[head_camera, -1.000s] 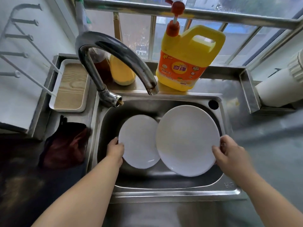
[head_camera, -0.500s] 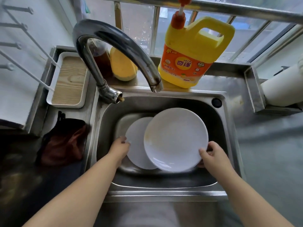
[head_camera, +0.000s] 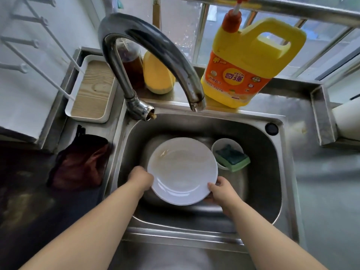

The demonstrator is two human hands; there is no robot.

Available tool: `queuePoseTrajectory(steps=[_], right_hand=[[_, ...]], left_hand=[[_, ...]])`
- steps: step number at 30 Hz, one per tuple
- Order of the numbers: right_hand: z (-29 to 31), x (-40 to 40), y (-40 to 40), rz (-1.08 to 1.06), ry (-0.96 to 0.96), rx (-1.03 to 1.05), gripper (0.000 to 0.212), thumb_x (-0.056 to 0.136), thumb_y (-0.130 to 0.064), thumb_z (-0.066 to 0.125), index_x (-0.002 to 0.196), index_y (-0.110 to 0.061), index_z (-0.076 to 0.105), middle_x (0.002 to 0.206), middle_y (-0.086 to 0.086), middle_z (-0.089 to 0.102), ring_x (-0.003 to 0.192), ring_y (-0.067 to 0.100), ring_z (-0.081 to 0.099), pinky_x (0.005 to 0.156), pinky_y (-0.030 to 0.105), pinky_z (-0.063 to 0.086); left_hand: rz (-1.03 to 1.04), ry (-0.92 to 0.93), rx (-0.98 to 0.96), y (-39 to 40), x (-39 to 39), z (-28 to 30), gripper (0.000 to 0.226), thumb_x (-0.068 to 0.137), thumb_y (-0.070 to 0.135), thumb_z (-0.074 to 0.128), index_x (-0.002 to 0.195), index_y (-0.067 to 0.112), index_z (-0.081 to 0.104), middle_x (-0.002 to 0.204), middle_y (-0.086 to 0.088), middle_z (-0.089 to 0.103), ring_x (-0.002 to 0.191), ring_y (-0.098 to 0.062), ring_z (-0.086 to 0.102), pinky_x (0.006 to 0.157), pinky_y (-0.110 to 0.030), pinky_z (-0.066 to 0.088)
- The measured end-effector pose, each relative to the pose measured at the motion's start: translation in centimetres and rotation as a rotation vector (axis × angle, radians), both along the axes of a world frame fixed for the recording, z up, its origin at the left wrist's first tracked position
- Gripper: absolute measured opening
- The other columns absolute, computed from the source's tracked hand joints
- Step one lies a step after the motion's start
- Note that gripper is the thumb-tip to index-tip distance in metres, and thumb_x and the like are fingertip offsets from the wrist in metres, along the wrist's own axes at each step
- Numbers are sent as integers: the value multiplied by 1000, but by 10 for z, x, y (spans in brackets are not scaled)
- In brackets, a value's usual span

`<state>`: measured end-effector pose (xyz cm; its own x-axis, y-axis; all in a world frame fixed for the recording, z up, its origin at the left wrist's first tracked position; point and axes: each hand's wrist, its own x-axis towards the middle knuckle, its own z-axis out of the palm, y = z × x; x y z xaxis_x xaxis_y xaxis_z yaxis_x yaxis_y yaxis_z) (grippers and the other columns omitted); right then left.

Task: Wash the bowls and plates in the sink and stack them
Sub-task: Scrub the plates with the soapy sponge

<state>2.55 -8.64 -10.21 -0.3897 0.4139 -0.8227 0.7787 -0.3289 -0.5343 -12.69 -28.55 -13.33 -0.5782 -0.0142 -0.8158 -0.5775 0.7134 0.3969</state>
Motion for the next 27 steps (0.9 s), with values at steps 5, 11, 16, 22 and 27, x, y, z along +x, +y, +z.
queuePoseTrajectory(steps=[5, 11, 16, 22, 27], right_hand=[[-23, -2, -3, -5, -9, 30, 20, 96, -7, 49, 115, -6, 46, 104, 15, 59, 87, 36, 64, 73, 49, 57], [-38, -1, -2, -42, -23, 5, 21, 96, -9, 51, 117, -8, 48, 108, 16, 59, 93, 39, 64, 78, 50, 56], [-26, -1, 5, -89, -15, -81, 21, 97, -14, 53, 116, -6, 51, 105, 12, 61, 96, 32, 63, 79, 38, 53], [-3, 0, 19, 440, -177, 159, 29, 94, -31, 54, 103, -5, 65, 96, 10, 70, 83, 23, 66, 74, 33, 56], [27, -7, 58, 565, 38, 908, 26, 91, -22, 57, 114, -11, 60, 106, 9, 61, 101, 28, 55, 86, 35, 44]], left_hand=[[57, -12, -42, 10, 3, 6, 32, 79, -3, 53, 111, -3, 55, 107, -21, 60, 101, -37, 58, 85, -40, 52], [269, -130, 246, 15, 12, 19, 55, 88, -11, 47, 139, 9, 39, 131, -16, 51, 113, -35, 53, 86, -46, 54], [321, -164, 367, 13, 18, 34, 64, 83, -20, 46, 140, 7, 37, 134, -15, 47, 120, -37, 47, 85, -45, 51], [360, -126, 407, 12, 25, 44, 68, 84, -18, 49, 144, 9, 35, 132, -11, 50, 114, -32, 51, 77, -40, 54], [354, -74, 440, 7, 25, 52, 66, 84, -14, 52, 143, 13, 38, 130, -10, 53, 115, -31, 54, 81, -43, 55]])
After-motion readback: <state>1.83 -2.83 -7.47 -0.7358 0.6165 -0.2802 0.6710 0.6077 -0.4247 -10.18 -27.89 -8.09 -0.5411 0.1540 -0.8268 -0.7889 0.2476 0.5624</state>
